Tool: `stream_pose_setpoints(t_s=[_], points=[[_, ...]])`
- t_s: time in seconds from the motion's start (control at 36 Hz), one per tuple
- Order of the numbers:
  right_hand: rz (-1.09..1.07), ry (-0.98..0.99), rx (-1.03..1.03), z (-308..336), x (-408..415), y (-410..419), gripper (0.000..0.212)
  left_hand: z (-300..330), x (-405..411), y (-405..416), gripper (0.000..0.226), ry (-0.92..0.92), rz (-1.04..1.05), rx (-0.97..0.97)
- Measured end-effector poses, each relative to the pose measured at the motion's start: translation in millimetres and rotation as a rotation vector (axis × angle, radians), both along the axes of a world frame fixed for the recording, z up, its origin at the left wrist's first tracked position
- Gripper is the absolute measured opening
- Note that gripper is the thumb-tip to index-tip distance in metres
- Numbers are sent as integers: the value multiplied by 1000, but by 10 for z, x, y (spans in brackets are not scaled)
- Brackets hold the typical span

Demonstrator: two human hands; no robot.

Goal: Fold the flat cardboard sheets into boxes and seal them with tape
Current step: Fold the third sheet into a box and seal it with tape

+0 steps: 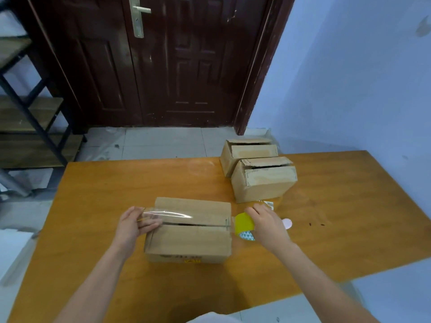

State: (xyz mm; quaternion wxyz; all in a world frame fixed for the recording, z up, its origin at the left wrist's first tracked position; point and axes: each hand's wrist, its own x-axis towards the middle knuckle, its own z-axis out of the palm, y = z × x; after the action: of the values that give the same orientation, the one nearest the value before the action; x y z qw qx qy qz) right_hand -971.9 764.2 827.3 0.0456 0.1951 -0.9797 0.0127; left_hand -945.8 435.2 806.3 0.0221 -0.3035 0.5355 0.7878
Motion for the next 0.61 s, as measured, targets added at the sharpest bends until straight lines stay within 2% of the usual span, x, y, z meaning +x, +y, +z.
stream_pose_setpoints(t_s=[0.42,0.47,0.61], points=[[7,10,53,-248,-37,-48,59,-38,86,53,27,101,54,16],[13,19,67,-254,-37,-49,59,-38,109,37,27,123,53,-93],[6,22,76,-290,-45,-43,58,-9,134,-64,35,189,-79,-515]])
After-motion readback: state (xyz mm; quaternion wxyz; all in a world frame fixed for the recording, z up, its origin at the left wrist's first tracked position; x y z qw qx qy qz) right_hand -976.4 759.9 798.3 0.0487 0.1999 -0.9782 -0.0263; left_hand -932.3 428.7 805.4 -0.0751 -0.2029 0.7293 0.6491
